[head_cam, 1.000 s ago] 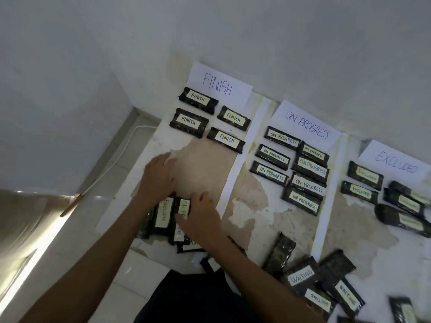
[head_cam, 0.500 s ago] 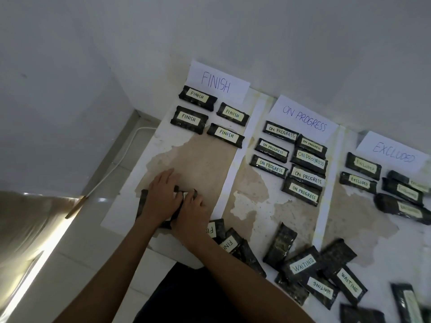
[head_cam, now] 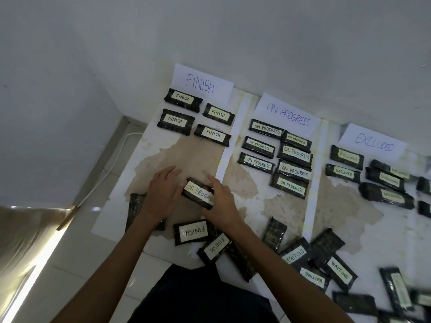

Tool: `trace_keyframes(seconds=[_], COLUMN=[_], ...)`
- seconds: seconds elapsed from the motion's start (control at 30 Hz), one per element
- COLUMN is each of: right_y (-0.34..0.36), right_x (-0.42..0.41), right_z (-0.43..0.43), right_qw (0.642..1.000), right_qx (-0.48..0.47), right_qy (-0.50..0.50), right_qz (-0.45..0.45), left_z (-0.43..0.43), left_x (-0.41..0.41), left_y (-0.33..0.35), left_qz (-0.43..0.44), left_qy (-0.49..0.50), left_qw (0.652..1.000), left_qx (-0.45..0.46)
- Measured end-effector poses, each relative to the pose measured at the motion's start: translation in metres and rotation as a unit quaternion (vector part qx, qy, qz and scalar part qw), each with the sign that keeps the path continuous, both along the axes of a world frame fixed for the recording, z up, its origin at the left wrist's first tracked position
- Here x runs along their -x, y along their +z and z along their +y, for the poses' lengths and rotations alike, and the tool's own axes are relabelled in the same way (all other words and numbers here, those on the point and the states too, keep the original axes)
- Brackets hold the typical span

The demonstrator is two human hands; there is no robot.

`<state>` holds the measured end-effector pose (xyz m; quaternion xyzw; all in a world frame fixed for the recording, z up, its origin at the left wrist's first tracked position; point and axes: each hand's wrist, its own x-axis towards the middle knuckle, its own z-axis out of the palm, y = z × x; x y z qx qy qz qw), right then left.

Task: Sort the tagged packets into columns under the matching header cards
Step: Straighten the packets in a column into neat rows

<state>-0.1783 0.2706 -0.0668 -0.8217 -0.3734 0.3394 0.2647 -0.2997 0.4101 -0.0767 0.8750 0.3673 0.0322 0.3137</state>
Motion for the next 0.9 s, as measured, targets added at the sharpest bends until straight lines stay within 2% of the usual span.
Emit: trace_keyframes(seconds=[0.23,0.33,0.43,0.63,0.77,0.9], right_y=[-0.009,-0.009,-0.014,-0.026,-0.025,-0.016], right_x=[-0.067,-0.098,-0.114,-0.113,-0.109,-0.09], right_z=[-0.035,-0.045,-0.051,-0.056,-0.059,-0.066], right_qw=[0.985,0.976,0.973,0.979,0.973,0.977], right_qx=[0.002,0.021,0.026,0.031,0.04,0.012], right_qy=[0.057,0.065,0.084,0.111,0.117,0.091], right_qz=[-0.164,-0.206,-0.213,-0.167,-0.193,-0.192], left_z=[-0.008,-0.011,-0.015,-0.021,-0.026,-0.043], left_x=[-0.025,-0.044,-0.061,-0.073,-0.059,-0.024], left_y=[-0.012,-0.018,-0.02,-0.024,-0.026,-0.027], left_qz=[0.04,0.06,0.074,0.093,0.088,0.12], left_qy=[-0.105,-0.142,-0.168,-0.197,-0.192,-0.218], left_qw=[0.994,0.988,0.983,0.976,0.977,0.969], left_qx=[0.003,0.001,0.009,0.0,-0.006,0.005])
